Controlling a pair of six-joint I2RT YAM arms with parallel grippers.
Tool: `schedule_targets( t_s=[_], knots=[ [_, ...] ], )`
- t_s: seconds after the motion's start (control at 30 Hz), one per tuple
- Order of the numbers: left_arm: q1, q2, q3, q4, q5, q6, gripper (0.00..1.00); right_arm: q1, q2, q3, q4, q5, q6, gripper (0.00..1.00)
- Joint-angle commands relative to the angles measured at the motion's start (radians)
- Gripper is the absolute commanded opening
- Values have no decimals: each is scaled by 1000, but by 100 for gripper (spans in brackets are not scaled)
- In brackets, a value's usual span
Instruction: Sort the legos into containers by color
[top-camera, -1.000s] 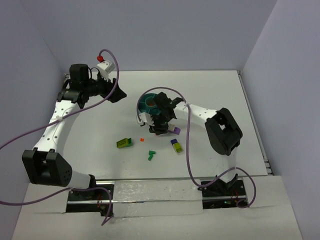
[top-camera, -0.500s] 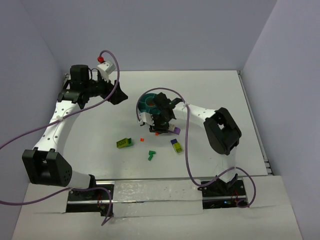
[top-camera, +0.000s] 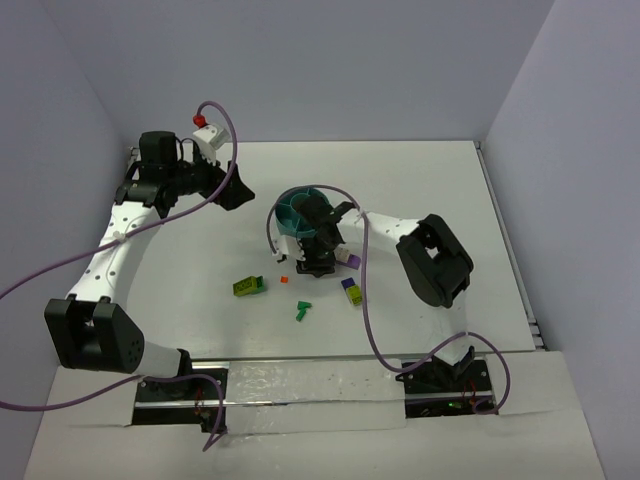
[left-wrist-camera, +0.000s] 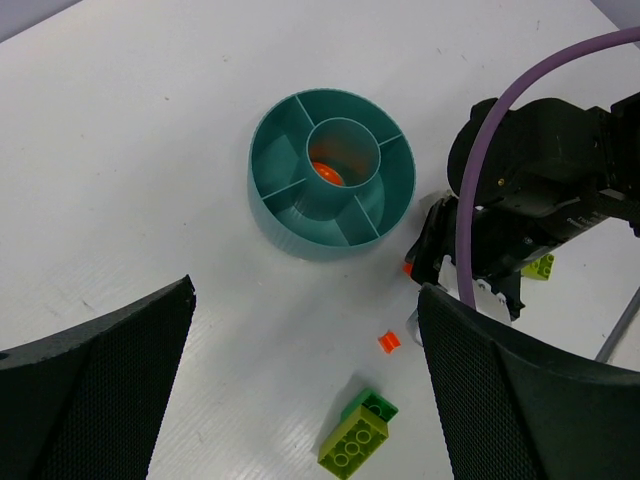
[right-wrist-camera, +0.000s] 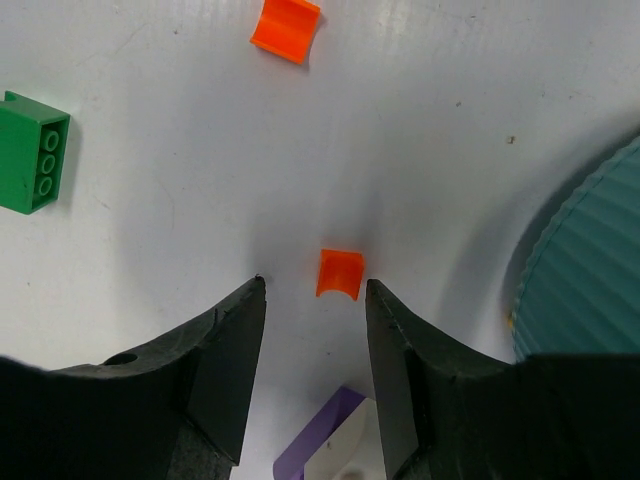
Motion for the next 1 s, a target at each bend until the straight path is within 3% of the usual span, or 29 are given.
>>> schedule_targets(
  t_s=[0.0,0.57,0.7,0.97],
  knots=[
    [10,-18,1,34,6,-1,99,10,16,61,-24,3,-7,52],
    [21,-6,12,21,5,20,99,18,103,178,-176,-16,-61,49],
    [22,-5,12,20,4,22,99,18,111,187,-185,-18,-66,46],
    [22,-1,17,23,-5,26,99,32,88,147,-163,-4,-55,30]
  ],
)
